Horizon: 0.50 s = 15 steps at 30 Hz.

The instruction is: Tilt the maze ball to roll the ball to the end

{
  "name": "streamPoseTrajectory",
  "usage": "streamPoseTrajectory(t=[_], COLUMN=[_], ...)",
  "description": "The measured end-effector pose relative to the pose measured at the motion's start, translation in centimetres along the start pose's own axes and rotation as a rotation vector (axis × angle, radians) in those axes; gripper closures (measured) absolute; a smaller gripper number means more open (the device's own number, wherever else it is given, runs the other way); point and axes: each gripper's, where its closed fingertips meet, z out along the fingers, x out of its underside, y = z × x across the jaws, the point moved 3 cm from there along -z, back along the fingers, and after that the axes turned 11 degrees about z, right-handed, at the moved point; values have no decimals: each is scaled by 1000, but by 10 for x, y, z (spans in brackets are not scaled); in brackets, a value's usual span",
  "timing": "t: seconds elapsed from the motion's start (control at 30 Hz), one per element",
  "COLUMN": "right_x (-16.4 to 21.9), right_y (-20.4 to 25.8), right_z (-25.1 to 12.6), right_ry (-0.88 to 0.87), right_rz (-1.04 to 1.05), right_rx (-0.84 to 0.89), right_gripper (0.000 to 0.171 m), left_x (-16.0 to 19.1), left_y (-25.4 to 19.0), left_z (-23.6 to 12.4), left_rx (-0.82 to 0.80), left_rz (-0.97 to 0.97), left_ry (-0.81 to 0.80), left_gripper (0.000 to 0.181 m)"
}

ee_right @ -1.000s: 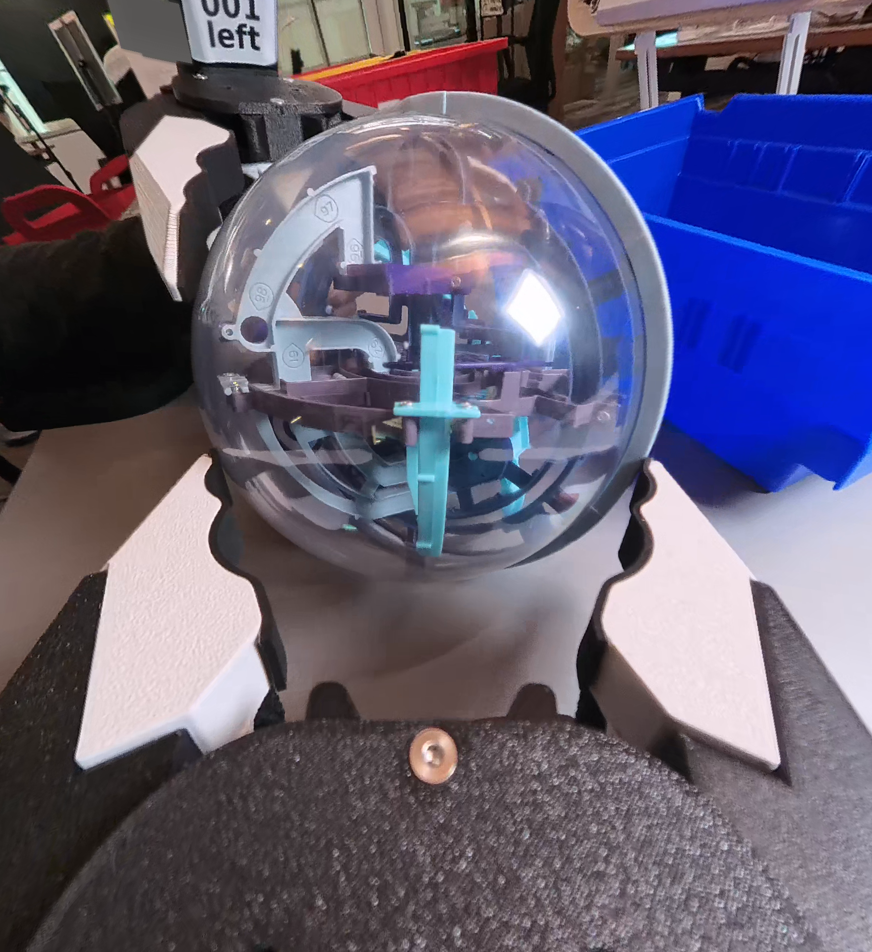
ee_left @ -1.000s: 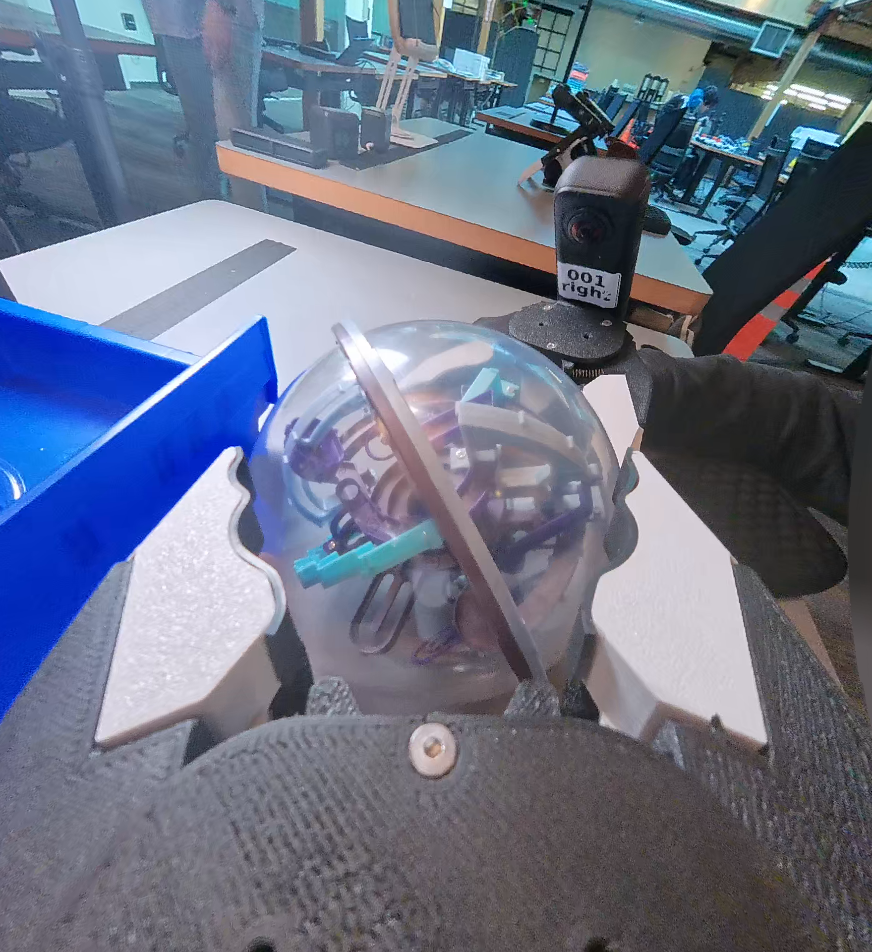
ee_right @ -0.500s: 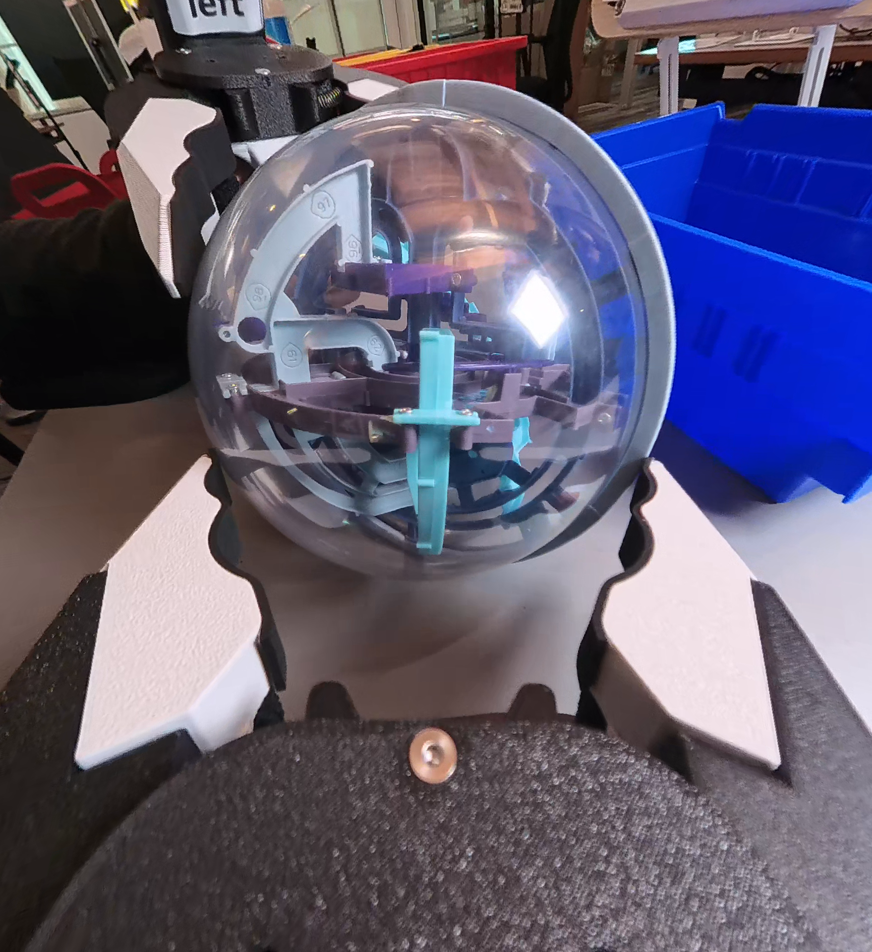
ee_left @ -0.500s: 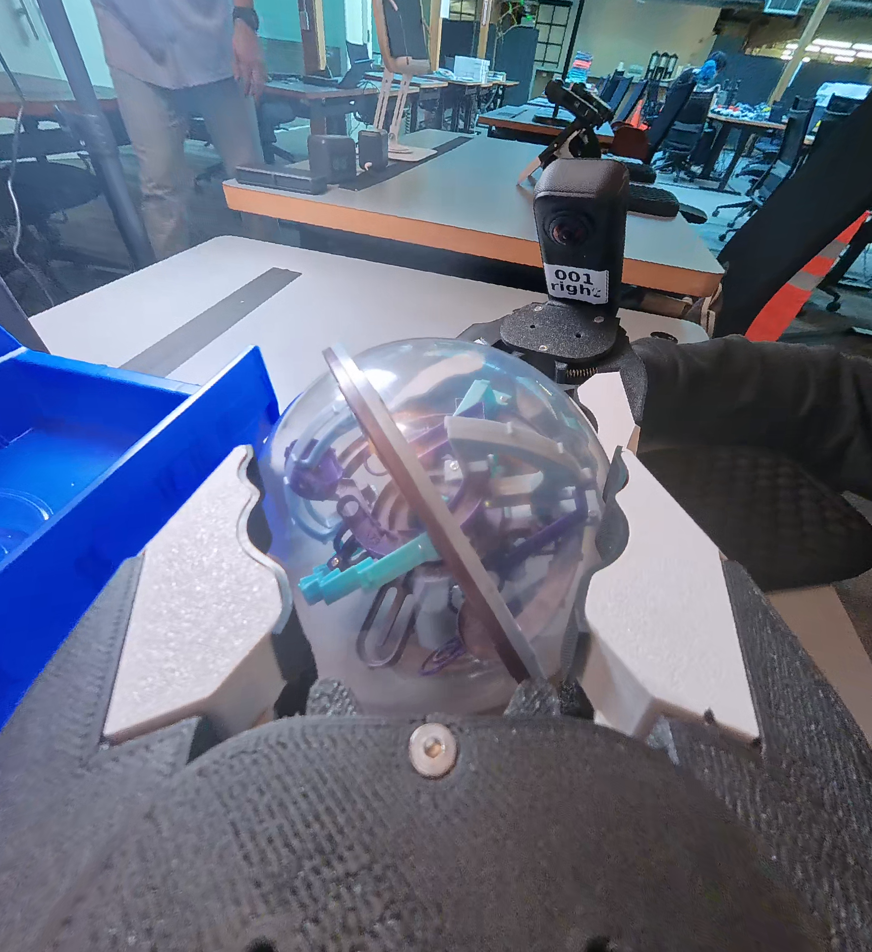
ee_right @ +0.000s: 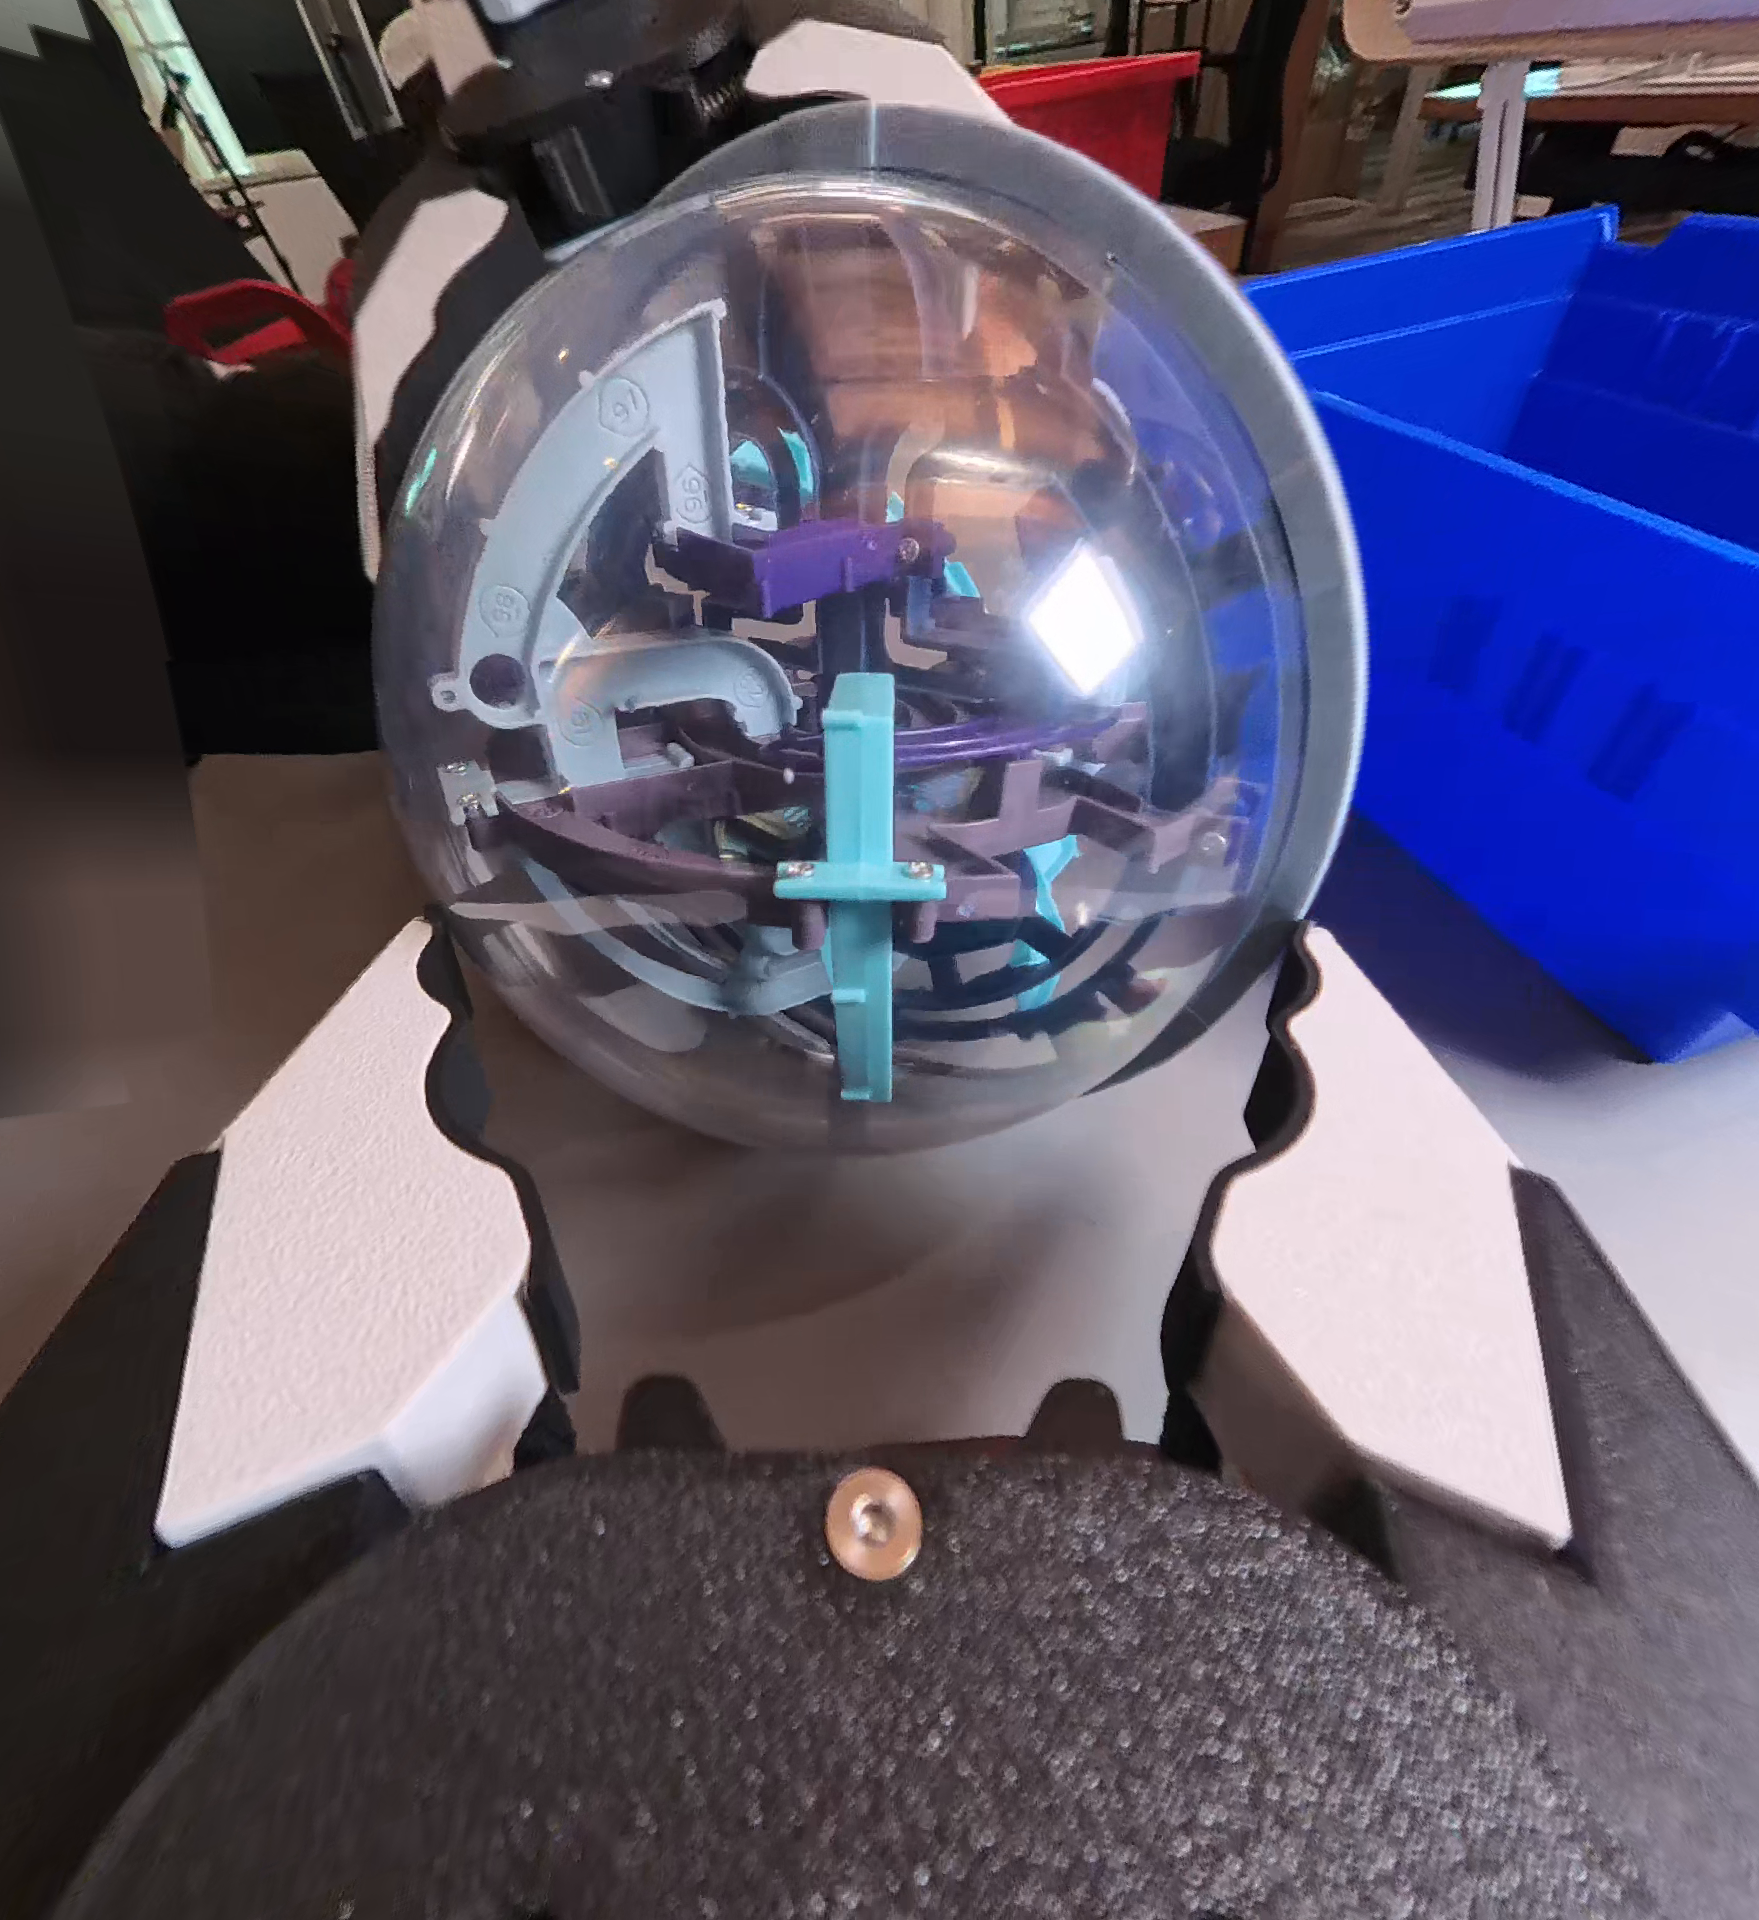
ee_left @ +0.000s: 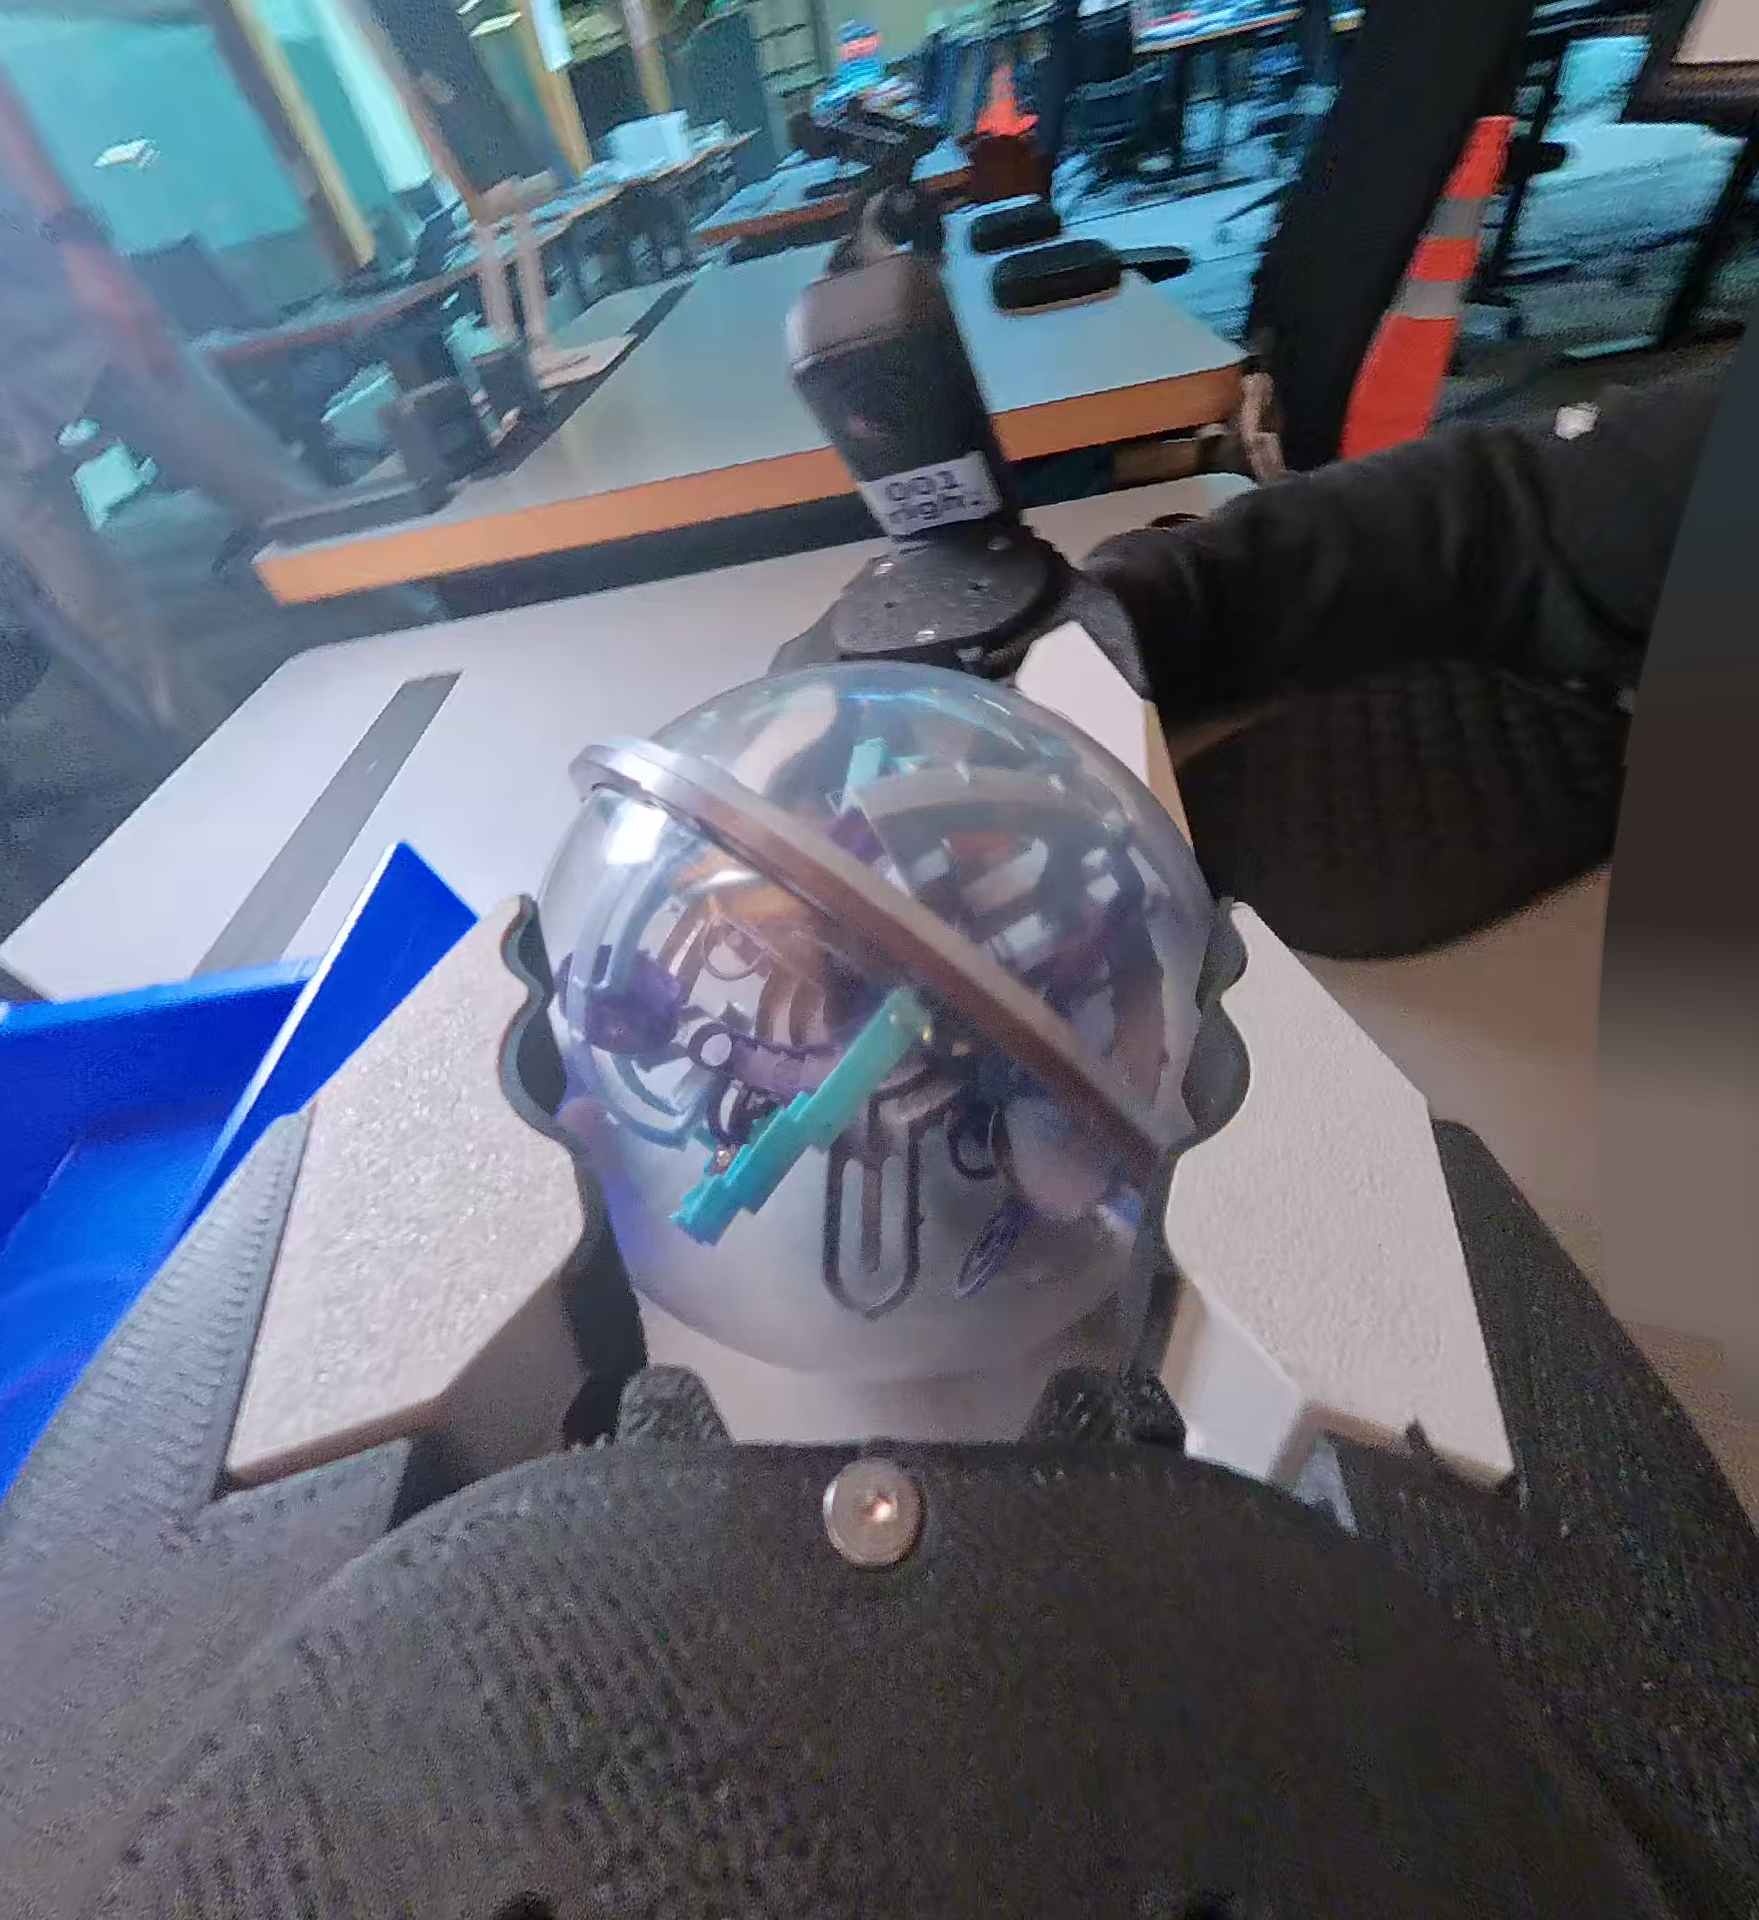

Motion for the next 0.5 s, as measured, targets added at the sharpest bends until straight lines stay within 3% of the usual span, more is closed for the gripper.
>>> streamPoseTrajectory(t=[0.2,0.37,0.5], right_x=[1,1,3], right_y=[1,1,3], right_z=[2,2,2], right_ry=[15,21,28], right_rz=[25,28,6], right_rx=[-35,-38,-37], right_gripper=[28,27,25], left_x=[17,27,22], left_y=[-3,-10,-13], left_z=[-12,-6,-2], left_rx=[124,116,97], left_rz=[119,214,246], left_ry=[-99,-39,-24], left_gripper=[49,36,36])
